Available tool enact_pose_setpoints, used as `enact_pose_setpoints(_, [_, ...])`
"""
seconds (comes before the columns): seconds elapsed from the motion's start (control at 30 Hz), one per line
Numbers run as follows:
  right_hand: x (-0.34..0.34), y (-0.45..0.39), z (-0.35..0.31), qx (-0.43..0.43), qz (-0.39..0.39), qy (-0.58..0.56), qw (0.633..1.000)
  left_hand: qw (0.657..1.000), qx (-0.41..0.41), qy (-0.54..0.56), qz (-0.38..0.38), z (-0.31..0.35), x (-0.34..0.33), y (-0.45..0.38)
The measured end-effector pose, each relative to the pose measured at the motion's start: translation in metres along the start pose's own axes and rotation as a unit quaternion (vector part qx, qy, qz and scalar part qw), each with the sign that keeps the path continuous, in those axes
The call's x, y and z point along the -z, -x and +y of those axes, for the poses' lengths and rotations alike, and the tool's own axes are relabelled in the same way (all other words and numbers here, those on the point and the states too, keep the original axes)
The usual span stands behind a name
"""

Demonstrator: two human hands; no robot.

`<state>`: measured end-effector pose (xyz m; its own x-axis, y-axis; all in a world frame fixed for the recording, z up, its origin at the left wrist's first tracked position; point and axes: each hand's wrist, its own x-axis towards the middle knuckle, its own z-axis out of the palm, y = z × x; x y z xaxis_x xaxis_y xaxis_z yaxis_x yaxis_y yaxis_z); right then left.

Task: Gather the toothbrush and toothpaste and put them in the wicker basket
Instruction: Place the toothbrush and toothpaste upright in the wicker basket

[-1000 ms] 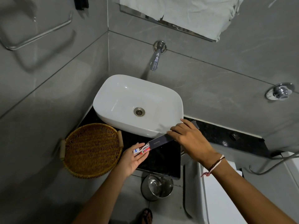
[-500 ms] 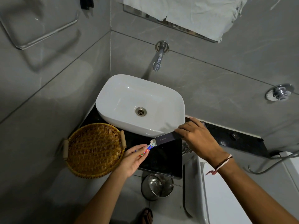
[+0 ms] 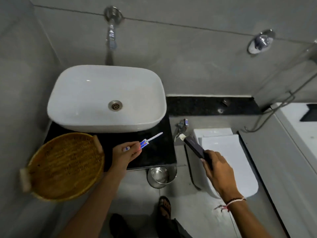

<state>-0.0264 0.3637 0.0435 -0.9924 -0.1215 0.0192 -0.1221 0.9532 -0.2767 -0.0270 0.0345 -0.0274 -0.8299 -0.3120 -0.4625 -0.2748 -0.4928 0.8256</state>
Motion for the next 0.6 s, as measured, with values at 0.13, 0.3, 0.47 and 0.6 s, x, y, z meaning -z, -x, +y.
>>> enact_pose_setpoints(0.13, [-0.044, 0.019, 0.055, -0.117, -0.036, -0.084, 0.989, 1.0, -0.003, -0.01, -0.011, -0.011, -0.029, -0.003])
enact_pose_setpoints(0.3, [-0.104, 0.009, 0.109, -0.219, -0.181, -0.198, 0.938, 0.998, -0.058, -0.036, 0.0, -0.023, -0.078, 0.001])
enact_pose_setpoints(0.47, [-0.169, -0.025, 0.121, -0.163, -0.293, -0.193, 0.922, 0.99, -0.119, -0.076, 0.021, -0.026, -0.123, -0.011])
enact_pose_setpoints(0.6, [-0.223, -0.059, 0.117, -0.137, -0.331, -0.167, 0.918, 0.982, -0.16, -0.095, 0.021, -0.026, -0.137, -0.021])
